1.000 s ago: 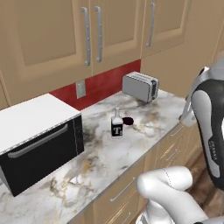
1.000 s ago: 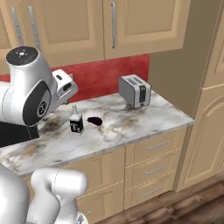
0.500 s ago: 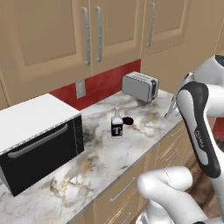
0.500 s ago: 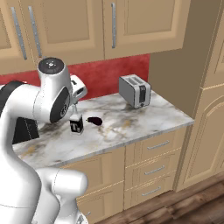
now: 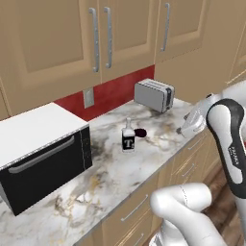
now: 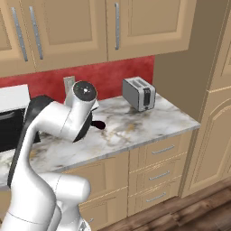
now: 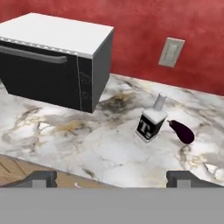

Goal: Place the liquor on the top shelf of the fridge to keep it out of children's reach, and place the lemon wedge and eggplant on lower shelves for easy access.

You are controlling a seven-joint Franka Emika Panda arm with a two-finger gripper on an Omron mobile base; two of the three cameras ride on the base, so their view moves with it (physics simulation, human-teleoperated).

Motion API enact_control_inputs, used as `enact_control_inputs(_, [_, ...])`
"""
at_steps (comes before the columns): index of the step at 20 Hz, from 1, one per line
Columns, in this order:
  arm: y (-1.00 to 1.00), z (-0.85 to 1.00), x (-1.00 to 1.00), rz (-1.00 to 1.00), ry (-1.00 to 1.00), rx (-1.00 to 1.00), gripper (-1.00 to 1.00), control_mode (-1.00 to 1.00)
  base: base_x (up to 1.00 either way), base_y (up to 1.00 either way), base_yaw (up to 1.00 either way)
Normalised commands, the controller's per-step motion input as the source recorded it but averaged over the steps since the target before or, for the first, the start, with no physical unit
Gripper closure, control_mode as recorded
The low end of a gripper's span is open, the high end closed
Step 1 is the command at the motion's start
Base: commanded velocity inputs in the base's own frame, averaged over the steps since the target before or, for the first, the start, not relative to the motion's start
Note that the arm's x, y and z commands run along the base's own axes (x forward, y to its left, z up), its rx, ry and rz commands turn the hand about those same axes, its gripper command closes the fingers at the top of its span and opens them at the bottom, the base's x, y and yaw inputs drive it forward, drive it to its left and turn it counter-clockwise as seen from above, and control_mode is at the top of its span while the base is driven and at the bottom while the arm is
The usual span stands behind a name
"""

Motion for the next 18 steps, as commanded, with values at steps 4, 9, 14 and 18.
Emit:
enact_control_inputs(4, [0.06,-0.27,0.15,0.05,-0.07,0.26,-1.0,-1.0,0.0,0.0,0.0])
enact_control_inputs(9, [0.16,-0.15,0.3,0.06,-0.1,0.23,-1.0,-1.0,0.0,0.0,0.0])
enact_control_inputs(14, [0.24,-0.12,0.37,0.08,-0.14,0.21,-1.0,-1.0,0.0,0.0,0.0])
enact_control_inputs(18, [0.23,-0.13,0.48,0.11,-0.12,0.2,-1.0,-1.0,0.0,0.0,0.0])
